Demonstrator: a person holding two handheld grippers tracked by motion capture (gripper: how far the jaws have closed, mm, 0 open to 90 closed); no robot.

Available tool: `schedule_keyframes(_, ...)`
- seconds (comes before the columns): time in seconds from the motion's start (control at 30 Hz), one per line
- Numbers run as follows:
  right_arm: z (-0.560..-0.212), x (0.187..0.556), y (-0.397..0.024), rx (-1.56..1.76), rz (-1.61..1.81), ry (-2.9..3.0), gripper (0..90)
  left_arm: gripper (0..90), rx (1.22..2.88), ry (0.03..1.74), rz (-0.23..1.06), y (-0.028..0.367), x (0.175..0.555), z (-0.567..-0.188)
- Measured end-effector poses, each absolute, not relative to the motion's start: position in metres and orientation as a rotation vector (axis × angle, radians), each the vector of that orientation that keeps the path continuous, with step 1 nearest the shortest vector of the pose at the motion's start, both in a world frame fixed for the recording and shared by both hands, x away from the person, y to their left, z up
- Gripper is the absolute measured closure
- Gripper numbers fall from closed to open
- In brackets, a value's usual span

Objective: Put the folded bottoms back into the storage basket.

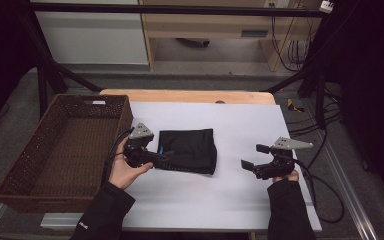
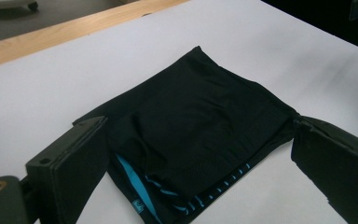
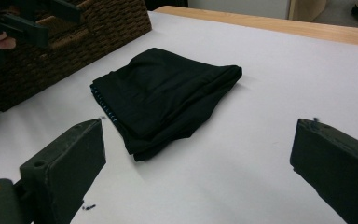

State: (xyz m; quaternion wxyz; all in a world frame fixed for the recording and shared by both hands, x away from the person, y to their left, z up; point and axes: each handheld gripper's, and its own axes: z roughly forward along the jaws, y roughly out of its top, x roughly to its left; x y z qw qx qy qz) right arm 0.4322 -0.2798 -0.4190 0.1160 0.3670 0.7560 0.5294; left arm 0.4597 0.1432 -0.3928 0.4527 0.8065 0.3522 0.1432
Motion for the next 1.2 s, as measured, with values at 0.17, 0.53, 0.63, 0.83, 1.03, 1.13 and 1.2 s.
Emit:
schedule_keyframes(0.17,-0.419,0.432,-0.280,1.074,1.549,2.217,3.5,4.3,1.992,0.907,0.356,0.142,0.467,-0.400)
schedule_keyframes(0.53,-0.419,0.432,-0.279,1.076,1.547,2.221,3.6,7.2,2.008,1.029,0.355,0.142,0.488,-0.418)
schedule_keyframes(0.63,-0.419,0.432,-0.279,1.076,1.545,2.221,3.6,8.3,2.018,1.045,0.362,0.142,0.491,-0.422)
schedule_keyframes(0.83,-0.420,0.433,-0.279,1.076,1.546,2.222,3.6,11.5,2.010,1.105,0.376,0.145,0.503,-0.432)
schedule_keyframes(1.03,-0.420,0.433,-0.279,1.075,1.545,2.223,3.6,16.5,2.024,1.142,0.340,0.146,0.511,-0.441)
schedule_keyframes(1.13,-0.420,0.433,-0.279,1.077,1.544,2.223,3.6,20.4,2.022,1.157,0.324,0.147,0.515,-0.446)
schedule_keyframes(1.2,-0.421,0.433,-0.279,1.076,1.542,2.224,3.6,22.7,2.018,1.169,0.316,0.148,0.519,-0.450)
